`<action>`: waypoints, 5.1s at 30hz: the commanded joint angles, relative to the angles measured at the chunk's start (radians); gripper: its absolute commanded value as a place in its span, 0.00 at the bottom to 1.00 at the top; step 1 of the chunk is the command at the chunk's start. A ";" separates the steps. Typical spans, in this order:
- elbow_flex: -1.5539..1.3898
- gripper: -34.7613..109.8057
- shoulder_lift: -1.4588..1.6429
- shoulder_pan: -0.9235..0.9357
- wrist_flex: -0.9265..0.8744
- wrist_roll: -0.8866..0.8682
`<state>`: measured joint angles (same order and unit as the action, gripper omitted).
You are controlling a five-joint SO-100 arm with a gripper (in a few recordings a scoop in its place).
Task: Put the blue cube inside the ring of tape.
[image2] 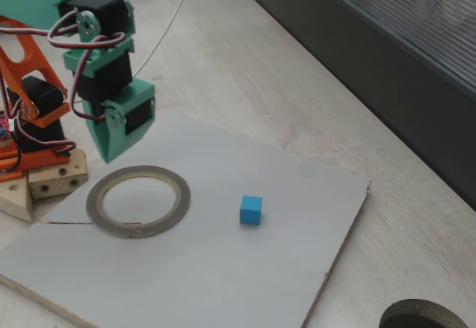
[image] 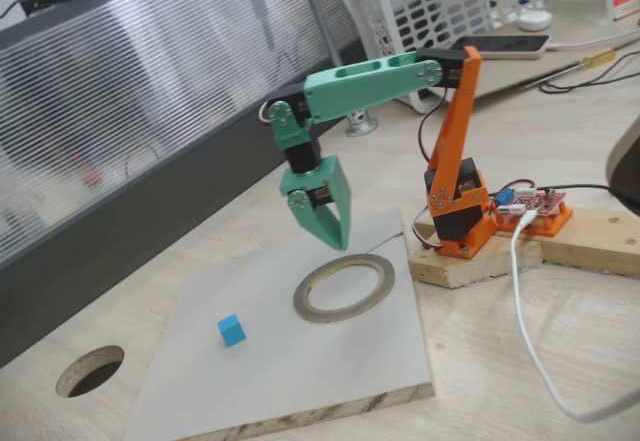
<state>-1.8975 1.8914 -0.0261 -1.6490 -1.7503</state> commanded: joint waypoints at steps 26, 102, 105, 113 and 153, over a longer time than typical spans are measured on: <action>0.744 0.24 -0.572 -0.021 -0.014 -0.008; 1.100 0.24 -0.907 -0.104 0.186 -0.012; 1.100 0.24 -0.907 -0.104 0.186 -0.011; 1.100 0.24 -0.917 -0.115 0.193 -0.009; 1.098 0.66 -0.914 -0.114 0.026 -0.014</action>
<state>-0.8145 0.9480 -0.1258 -1.5999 -1.7579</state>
